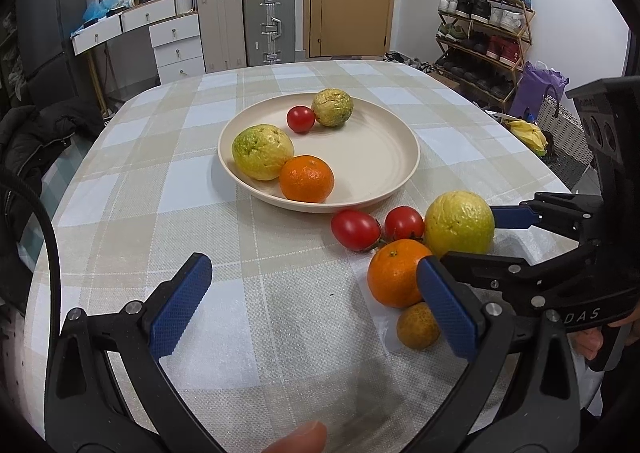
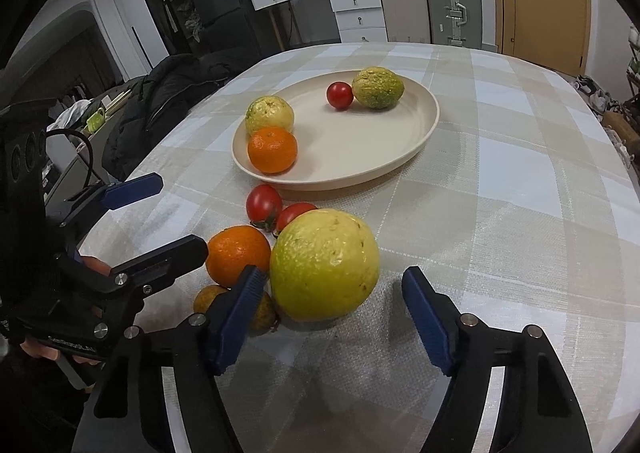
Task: Organize fruits
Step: 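Grasp the large yellow citrus with the right gripper while the left gripper grasps the orange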
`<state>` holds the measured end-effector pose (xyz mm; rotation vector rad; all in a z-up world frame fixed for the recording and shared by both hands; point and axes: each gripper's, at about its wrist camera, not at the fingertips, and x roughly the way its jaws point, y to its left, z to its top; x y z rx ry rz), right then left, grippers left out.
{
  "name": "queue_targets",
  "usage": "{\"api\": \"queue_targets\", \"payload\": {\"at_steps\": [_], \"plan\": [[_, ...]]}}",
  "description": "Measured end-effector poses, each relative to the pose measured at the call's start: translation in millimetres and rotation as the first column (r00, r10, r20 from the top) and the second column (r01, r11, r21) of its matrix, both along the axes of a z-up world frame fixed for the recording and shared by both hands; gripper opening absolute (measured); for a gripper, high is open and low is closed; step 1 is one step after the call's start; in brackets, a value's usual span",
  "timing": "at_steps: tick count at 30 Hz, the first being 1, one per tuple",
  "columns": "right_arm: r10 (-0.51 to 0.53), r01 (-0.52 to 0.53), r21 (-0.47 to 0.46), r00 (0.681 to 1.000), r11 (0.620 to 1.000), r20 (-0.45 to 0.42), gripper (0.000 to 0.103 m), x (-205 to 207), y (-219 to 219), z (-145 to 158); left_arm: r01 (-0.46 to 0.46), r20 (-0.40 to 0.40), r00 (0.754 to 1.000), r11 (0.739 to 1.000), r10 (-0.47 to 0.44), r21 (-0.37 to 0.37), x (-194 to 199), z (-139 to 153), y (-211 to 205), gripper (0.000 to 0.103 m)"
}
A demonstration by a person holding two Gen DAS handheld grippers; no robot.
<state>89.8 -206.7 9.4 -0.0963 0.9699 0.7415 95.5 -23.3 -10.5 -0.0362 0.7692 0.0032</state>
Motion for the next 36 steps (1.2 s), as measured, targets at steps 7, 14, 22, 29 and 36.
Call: {"api": "queue_targets", "payload": {"at_steps": [7, 14, 22, 29, 36], "plan": [[0.018, -0.018, 0.023, 1.0, 1.0, -0.011, 0.06, -1.8, -0.5, 1.1, 0.002, -0.002, 1.0, 1.0, -0.002, -0.001, 0.3, -1.7, -0.5, 0.102], [0.021, -0.021, 0.027, 1.0, 0.999, 0.005, 0.054, -3.3, -1.8, 3.9, 0.002, -0.004, 1.0, 1.0, -0.002, -0.001, 0.1, -2.9, -1.1, 0.102], [-0.005, 0.004, 0.035, 0.999, 0.999, 0.04, 0.054, -3.8, -7.4, 11.6, 0.009, -0.009, 1.0, 1.0, -0.009, -0.01, -0.6, -4.3, -3.2, 0.102], [-0.042, 0.039, 0.053, 0.998, 0.998, 0.053, 0.054, 1.1, -17.9, 17.9, 0.033, -0.026, 0.999, 0.999, -0.034, -0.031, 1.5, -7.6, -10.3, 0.102], [-0.042, 0.039, 0.05, 0.997, 0.998, 0.06, 0.054, 0.1, -17.6, 18.9, 0.034, -0.06, 0.997, 0.991, -0.042, -0.13, 6.5, -13.8, -6.5, 0.099]]}}
